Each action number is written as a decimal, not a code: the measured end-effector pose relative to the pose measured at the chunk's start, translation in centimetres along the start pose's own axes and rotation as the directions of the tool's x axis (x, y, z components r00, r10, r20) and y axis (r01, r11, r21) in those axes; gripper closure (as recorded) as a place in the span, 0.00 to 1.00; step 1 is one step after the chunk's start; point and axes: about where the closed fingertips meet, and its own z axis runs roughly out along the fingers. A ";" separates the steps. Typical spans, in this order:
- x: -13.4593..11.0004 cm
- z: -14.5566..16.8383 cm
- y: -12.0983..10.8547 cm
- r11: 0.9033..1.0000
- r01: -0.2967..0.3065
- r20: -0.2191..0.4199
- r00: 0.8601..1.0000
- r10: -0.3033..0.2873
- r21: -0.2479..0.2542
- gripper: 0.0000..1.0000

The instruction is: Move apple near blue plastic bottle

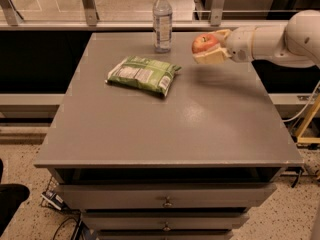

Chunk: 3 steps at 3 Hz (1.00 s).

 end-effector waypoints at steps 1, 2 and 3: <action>1.6 5.0 -3.5 1.000 -0.006 0.006 1.000 0.006 -0.015 1.00; 2.4 7.8 -5.9 1.000 -0.019 0.027 0.999 0.020 -0.013 1.00; 0.4 7.0 -8.0 0.999 0.017 0.057 0.998 -0.019 0.029 0.85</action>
Offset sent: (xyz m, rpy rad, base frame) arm 0.1646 0.0021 -0.0005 0.0688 -0.0632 -0.0167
